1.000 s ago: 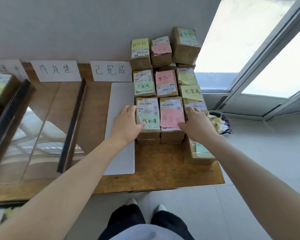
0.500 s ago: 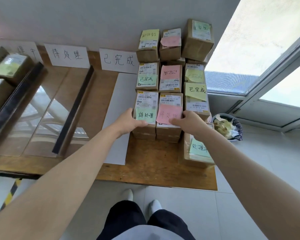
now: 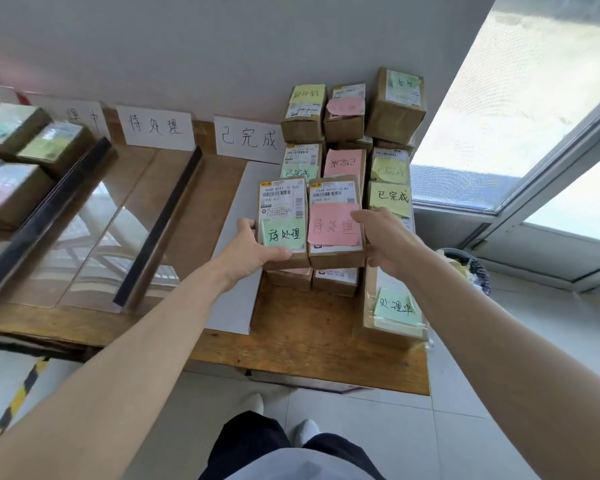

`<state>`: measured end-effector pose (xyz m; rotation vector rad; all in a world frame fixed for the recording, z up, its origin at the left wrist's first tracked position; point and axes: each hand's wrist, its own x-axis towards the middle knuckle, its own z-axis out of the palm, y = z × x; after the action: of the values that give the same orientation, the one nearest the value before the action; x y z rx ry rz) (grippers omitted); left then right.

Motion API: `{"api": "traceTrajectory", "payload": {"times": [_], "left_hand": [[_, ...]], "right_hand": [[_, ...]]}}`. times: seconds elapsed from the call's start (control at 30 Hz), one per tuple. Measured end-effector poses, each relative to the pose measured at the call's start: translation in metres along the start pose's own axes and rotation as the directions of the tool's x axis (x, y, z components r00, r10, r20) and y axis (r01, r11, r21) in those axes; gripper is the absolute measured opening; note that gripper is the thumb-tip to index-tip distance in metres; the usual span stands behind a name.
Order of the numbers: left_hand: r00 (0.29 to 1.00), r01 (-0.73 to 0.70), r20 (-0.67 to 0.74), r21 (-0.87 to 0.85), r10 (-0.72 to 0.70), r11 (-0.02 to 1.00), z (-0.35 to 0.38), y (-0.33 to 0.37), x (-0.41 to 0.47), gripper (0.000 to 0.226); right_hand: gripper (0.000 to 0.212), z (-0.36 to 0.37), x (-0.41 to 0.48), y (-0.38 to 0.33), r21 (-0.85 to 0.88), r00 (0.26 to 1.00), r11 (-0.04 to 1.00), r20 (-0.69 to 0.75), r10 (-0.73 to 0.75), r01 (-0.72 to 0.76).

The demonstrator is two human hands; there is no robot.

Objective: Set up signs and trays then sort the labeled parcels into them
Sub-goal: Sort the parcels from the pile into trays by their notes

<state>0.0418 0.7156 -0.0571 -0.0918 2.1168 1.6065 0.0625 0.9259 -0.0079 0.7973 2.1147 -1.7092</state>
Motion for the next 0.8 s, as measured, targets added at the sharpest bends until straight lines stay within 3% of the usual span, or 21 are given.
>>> {"api": "traceTrajectory", "payload": {"times": [0.23,0.53,0.8], "left_hand": [[0.996,-0.069,-0.070,-0.078,0.064,0.995,-0.009,0.014,-0.027,0.076],[0.964,-0.158,-0.240,-0.164,0.116,0.974,-0.041,0.021,-0.059,0.060],[0.945,-0.170,-0.316,-0.269,0.080,0.948,-0.125,-0.005,-0.079,0.053]], "right_hand": [[0.017,0.004,-0.011,-0.006,0.170,0.997,0.982,0.005,-0.081,0.079],[0.016,0.033,-0.022,-0.026,0.215,0.977,0.960,0.083,-0.199,0.177],[0.025,0.118,-0.037,-0.051,0.194,0.963,0.963,0.158,-0.218,0.186]]}}
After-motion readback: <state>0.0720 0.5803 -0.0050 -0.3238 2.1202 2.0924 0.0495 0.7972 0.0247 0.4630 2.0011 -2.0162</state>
